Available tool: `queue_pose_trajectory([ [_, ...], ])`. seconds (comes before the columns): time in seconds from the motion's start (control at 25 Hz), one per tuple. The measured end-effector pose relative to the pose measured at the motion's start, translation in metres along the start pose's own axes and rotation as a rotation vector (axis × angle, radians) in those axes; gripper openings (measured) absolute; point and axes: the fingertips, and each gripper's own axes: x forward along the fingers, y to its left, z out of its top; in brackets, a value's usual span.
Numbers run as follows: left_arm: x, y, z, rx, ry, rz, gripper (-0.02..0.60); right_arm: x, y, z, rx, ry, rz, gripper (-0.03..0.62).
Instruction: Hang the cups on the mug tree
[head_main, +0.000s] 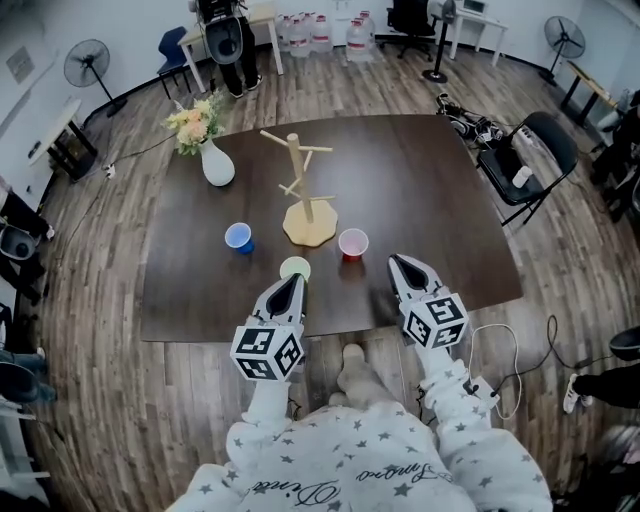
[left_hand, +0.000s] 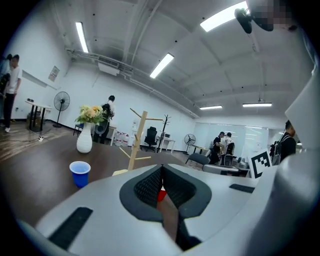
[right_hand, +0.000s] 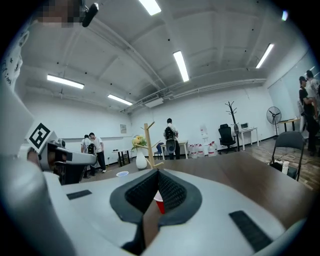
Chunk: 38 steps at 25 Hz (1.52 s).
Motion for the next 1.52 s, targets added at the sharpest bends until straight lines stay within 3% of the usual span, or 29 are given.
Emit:
queue_pose_trajectory([
  [0.32, 0.059, -0.001, -0.03, -0.061, 0.109, -0.022, 0.025, 0.043, -0.019, -0.035, 0.016, 0.117, 0.104, 0.019],
  [0.6, 0.092, -0.019, -0.054, -0.047, 0.196, -0.063, 0.025, 0.062, -0.024, -0.063, 0.01, 0.187, 0.193, 0.021],
  [0.84, 0.101, -0.02, -0.07, -0.05, 0.227, -0.046, 0.025, 0.078, -0.022, -0.081, -0.059, 0.241, 0.254, 0.023],
  [1.2, 0.105, -0.016, -0.076, -0.075, 0.261, -0.019, 0.025, 0.098, -0.015, -0.107, -0.097, 0.327, 0.3, 0.22],
  [1.52, 0.099, -0.013, -0.088, -0.08, 0.309, -0.019, 0.025, 0.115, -0.002, -0.129, -0.16, 0.394, 0.338, 0.29],
])
